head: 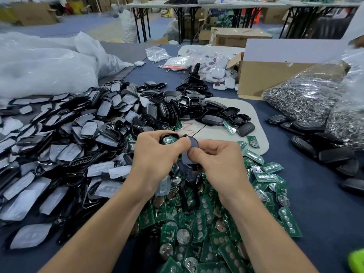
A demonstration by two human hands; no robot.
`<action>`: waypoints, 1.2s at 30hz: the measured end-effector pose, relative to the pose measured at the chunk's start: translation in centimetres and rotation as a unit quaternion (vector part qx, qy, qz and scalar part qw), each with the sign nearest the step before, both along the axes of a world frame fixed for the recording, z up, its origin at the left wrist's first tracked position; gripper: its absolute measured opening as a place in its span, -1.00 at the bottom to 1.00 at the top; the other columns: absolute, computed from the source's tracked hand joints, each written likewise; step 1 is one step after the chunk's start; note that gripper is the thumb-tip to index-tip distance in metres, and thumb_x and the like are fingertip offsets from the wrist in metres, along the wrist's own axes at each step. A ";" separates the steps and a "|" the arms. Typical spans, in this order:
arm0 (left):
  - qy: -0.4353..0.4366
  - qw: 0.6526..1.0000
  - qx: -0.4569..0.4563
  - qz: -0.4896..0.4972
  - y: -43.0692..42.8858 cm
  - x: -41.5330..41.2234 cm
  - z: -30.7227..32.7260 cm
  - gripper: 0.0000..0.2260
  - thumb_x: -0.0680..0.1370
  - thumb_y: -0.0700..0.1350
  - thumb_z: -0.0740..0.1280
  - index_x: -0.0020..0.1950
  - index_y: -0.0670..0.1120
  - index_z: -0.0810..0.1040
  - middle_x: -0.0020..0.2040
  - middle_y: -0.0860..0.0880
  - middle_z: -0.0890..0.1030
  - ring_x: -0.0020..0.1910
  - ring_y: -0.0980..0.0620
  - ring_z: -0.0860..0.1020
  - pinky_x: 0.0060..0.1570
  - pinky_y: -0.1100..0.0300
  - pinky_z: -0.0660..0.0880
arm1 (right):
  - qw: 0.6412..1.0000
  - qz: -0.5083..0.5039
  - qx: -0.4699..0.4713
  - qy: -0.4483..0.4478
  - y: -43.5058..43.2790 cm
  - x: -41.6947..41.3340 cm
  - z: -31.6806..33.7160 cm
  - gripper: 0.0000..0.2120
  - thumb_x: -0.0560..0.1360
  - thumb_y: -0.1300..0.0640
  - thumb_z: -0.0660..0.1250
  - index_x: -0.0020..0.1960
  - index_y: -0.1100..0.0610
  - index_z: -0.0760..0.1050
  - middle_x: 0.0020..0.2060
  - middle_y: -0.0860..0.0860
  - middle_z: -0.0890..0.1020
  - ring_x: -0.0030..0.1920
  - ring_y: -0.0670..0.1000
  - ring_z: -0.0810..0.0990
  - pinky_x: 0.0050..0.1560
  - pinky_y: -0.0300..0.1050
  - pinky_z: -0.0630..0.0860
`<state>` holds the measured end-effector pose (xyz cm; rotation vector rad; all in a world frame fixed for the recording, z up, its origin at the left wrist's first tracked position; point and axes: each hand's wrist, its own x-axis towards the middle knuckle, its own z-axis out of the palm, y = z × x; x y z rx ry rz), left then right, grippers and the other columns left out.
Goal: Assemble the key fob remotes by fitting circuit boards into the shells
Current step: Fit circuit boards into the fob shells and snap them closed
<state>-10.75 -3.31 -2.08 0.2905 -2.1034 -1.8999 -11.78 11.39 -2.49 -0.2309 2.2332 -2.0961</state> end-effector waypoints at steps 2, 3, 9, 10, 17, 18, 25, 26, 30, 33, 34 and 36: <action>0.009 0.999 -0.019 0.035 0.0 -0.1 -0.2 -0.93 0.32 -0.06 0.53 -0.28 -0.04 0.70 -0.55 0.02 0.47 -0.56 0.02 0.28 -0.56 0.23 0.24 | 1.000 0.022 0.001 -0.002 0.0 0.1 0.0 -0.85 0.50 0.24 0.48 -0.12 0.02 0.77 -0.25 0.02 0.77 -0.17 0.17 0.75 -0.05 0.22 0.70; 0.013 0.998 -0.027 0.047 0.0 -0.1 -0.2 -0.92 0.32 -0.08 0.52 -0.30 -0.06 0.69 -0.56 0.04 0.46 -0.57 0.03 0.28 -0.56 0.22 0.24 | 0.999 0.035 0.001 -0.006 -0.1 0.1 0.0 -0.84 0.50 0.24 0.48 -0.10 0.00 0.76 -0.24 0.03 0.77 -0.20 0.21 0.73 -0.08 0.23 0.70; -0.001 1.000 -0.004 0.017 -0.4 -0.3 -0.2 -0.85 0.38 0.01 0.54 -0.19 -0.06 0.72 -0.51 0.00 0.51 -0.53 0.02 0.33 -0.53 0.20 0.29 | 1.000 0.009 0.003 -0.011 0.0 -0.1 -0.3 -0.80 0.51 0.31 0.45 -0.09 0.04 0.76 -0.26 0.05 0.76 -0.31 0.17 0.71 -0.26 0.16 0.70; -0.008 1.000 -0.008 0.006 -0.5 -0.3 -0.2 -0.81 0.38 0.01 0.55 -0.13 -0.07 0.72 -0.51 -0.02 0.52 -0.53 0.02 0.35 -0.53 0.20 0.30 | 1.000 0.008 -0.001 -0.011 0.2 -0.2 -0.3 -0.79 0.50 0.33 0.45 -0.09 0.04 0.76 -0.27 0.05 0.76 -0.32 0.14 0.71 -0.28 0.07 0.69; -0.018 1.000 0.023 -0.008 -0.6 -0.3 0.2 -0.65 0.48 -0.20 0.53 -0.48 -0.07 0.53 -0.54 -0.04 0.44 -0.58 0.04 0.28 -0.58 0.27 0.25 | 0.984 0.086 -0.099 -0.122 0.9 -0.3 0.6 -0.83 0.62 0.25 0.37 -0.04 0.16 0.74 -0.11 0.19 0.76 -0.19 0.10 0.72 -0.18 -0.10 0.68; -0.027 0.998 0.049 -0.027 -0.7 -0.2 0.3 -0.62 0.51 -0.23 0.51 -0.49 -0.04 0.53 -0.55 -0.03 0.44 -0.59 0.06 0.28 -0.59 0.29 0.24 | 0.972 0.096 -0.137 -0.163 1.1 -0.4 0.8 -0.78 0.66 0.19 0.31 0.00 0.18 0.73 -0.07 0.20 0.76 -0.14 0.12 0.74 -0.15 -0.09 0.69; -0.035 0.977 0.156 -0.140 -1.2 -0.1 0.6 -0.71 0.47 -0.07 0.45 -0.45 0.00 0.53 -0.52 0.04 0.40 -0.56 0.11 0.28 -0.57 0.31 0.17 | 0.907 0.215 -0.250 -0.263 2.5 -0.8 1.6 -0.71 0.52 0.23 0.32 0.19 0.27 0.65 0.12 0.29 0.71 0.07 0.25 0.74 0.08 0.10 0.70; -0.032 0.976 0.156 -0.149 -1.2 0.0 0.6 -0.69 0.47 -0.06 0.43 -0.47 0.00 0.53 -0.53 0.05 0.39 -0.56 0.12 0.27 -0.56 0.31 0.16 | 0.901 0.225 -0.261 -0.264 2.6 -0.8 1.6 -0.71 0.51 0.24 0.33 0.18 0.27 0.66 0.11 0.30 0.71 0.06 0.25 0.74 0.10 0.12 0.70; -0.021 0.974 0.147 -0.170 -1.2 0.0 0.7 -0.66 0.49 -0.06 0.41 -0.51 -0.03 0.56 -0.55 0.07 0.37 -0.57 0.13 0.26 -0.51 0.24 0.10 | 0.886 0.250 -0.287 -0.265 2.8 -1.0 1.3 -0.56 0.53 0.25 0.35 0.36 0.40 0.46 0.11 0.34 0.68 0.05 0.24 0.74 0.08 0.08 0.69; -0.014 0.972 0.144 -0.186 -1.3 0.1 0.7 -0.70 0.46 -0.06 0.47 -0.48 -0.02 0.59 -0.55 0.08 0.39 -0.57 0.14 0.26 -0.48 0.19 0.08 | 0.885 0.266 -0.287 -0.251 2.8 -1.1 1.2 -0.51 0.49 0.16 0.43 0.34 0.37 0.51 0.10 0.32 0.68 0.02 0.20 0.73 0.11 0.08 0.69; -0.011 0.971 0.140 -0.195 -1.3 0.1 0.7 -0.72 0.44 -0.04 0.48 -0.47 -0.02 0.60 -0.55 0.08 0.41 -0.57 0.15 0.27 -0.46 0.16 0.07 | 0.888 0.265 -0.282 -0.248 2.8 -1.2 1.2 -0.51 0.45 0.15 0.46 0.31 0.35 0.54 0.08 0.31 0.68 -0.01 0.19 0.72 0.13 0.08 0.68; -0.007 0.970 0.131 -0.203 -1.3 0.1 0.6 -0.75 0.45 -0.05 0.48 -0.44 -0.01 0.63 -0.54 0.10 0.44 -0.57 0.16 0.28 -0.43 0.13 0.07 | 0.894 0.260 -0.271 -0.245 2.8 -1.4 1.0 -0.58 0.40 0.16 0.50 0.23 0.27 0.62 0.05 0.29 0.68 -0.02 0.18 0.70 0.15 0.09 0.68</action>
